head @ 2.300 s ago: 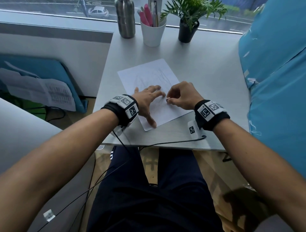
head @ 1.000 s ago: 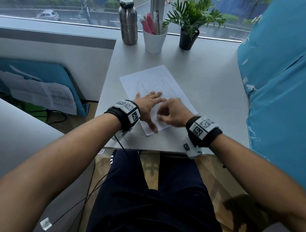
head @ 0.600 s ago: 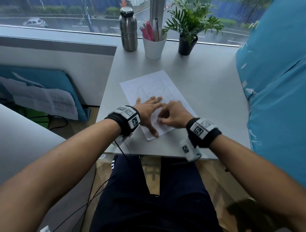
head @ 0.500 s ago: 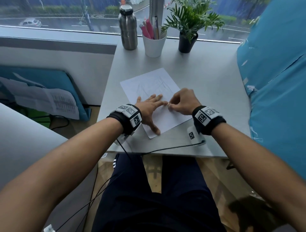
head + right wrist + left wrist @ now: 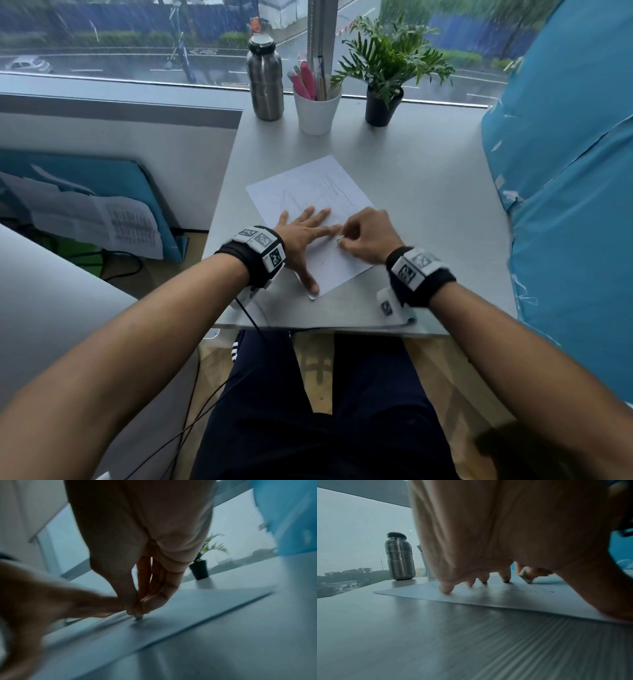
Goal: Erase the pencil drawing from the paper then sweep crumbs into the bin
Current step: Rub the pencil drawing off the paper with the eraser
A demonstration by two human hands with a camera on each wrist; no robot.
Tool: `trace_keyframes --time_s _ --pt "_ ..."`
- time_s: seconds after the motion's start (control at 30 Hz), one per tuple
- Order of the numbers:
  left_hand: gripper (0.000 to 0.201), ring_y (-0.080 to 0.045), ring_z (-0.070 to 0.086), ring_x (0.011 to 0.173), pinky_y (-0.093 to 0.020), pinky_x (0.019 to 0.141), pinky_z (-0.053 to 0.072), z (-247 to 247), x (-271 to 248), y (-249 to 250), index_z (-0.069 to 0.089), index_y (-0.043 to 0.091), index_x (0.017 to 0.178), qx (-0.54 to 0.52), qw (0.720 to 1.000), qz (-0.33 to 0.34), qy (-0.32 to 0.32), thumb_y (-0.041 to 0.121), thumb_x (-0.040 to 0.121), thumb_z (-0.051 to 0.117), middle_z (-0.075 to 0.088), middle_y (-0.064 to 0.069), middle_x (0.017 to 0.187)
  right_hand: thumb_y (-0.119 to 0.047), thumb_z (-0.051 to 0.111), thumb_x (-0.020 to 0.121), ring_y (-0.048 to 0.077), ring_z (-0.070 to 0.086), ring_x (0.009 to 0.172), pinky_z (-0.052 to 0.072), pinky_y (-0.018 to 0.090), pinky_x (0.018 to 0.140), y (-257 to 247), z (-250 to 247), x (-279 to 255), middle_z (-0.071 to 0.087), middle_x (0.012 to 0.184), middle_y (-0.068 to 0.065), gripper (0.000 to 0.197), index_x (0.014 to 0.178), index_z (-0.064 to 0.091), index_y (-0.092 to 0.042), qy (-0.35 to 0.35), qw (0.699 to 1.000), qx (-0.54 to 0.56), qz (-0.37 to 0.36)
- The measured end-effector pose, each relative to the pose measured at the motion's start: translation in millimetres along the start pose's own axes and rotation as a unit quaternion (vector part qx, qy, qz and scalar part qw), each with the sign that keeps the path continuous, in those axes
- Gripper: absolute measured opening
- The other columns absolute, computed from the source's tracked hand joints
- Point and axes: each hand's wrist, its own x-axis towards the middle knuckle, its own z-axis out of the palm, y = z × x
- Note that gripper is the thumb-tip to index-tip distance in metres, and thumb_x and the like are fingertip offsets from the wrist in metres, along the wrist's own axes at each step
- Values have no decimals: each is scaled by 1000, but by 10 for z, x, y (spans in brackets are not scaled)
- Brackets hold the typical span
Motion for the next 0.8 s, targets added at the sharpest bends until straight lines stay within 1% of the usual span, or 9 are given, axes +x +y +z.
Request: trace_keyframes --time_s 0.13,0.23,0.3,0.4,0.47,0.57,0.63,0.73,0.8 --pt "146 -19 -30 144 -66 111 -13 23 7 -19 -5 47 152 3 1000 -2 6 72 39 85 -27 9 159 -19 75 75 11 68 71 52 16 69 -142 100 -203 71 78 -2 12 82 78 -10 -84 996 6 -36" --pt "146 -19 -30 144 -67 111 -13 21 9 -10 -4 49 151 -6 1000 -6 0 72 38 85 -26 9 159 -20 74 74 11 68 71 46 9 66 105 -129 83 75 77 2 12 80 78 -11 1 999 9 32" --pt "147 -18 -31 144 -67 110 -14 33 7 -12 -4 49 151 -11 1000 -9 2 72 37 85 -27 10 159 -19 74 74 12 68 71 51 15 70 98 -110 69 75 78 3 12 81 78 -10 23 999 5 28" --pt "148 -18 -32 143 -68 110 -13 28 6 -4 -6 48 151 -8 1000 -8 2 71 37 85 -28 10 158 -16 73 74 12 68 70 54 19 70 -174 154 -267 74 78 2 11 82 78 -10 -70 996 6 -53" --pt "148 -18 -32 143 -68 110 -13 25 5 1 -6 48 151 -6 1000 -6 1 71 37 85 -28 10 158 -18 73 75 12 68 70 54 21 71 -184 106 -260 74 77 3 11 81 78 -10 -92 994 3 -62" --pt "146 -17 -31 144 -67 111 -13 17 -8 6 -4 49 151 -13 1000 -9 -2 71 38 86 -27 10 159 -20 73 74 16 69 73 54 27 76 41 -162 90 75 78 5 13 80 78 -9 -9 1000 -20 -6" --pt "146 -17 -32 143 -66 111 -15 23 -11 18 -3 48 151 -12 1000 -9 0 70 39 86 -28 11 159 -19 73 73 17 69 74 54 30 79 16 -136 96 75 79 6 13 80 78 -9 -1 1000 -28 -10" --pt "148 -18 -32 143 -66 111 -15 20 3 22 -7 46 152 -4 1000 -9 -1 71 39 86 -30 10 158 -16 73 73 16 68 71 55 29 74 -241 167 -230 73 75 5 10 78 76 -7 -94 993 -12 -72" --pt "147 -18 -31 144 -67 111 -14 30 11 13 -5 47 152 -5 1000 -9 3 71 38 85 -29 10 158 -18 74 74 16 68 71 54 29 72 -205 91 -181 74 75 5 11 78 76 -7 -105 992 -12 -68"
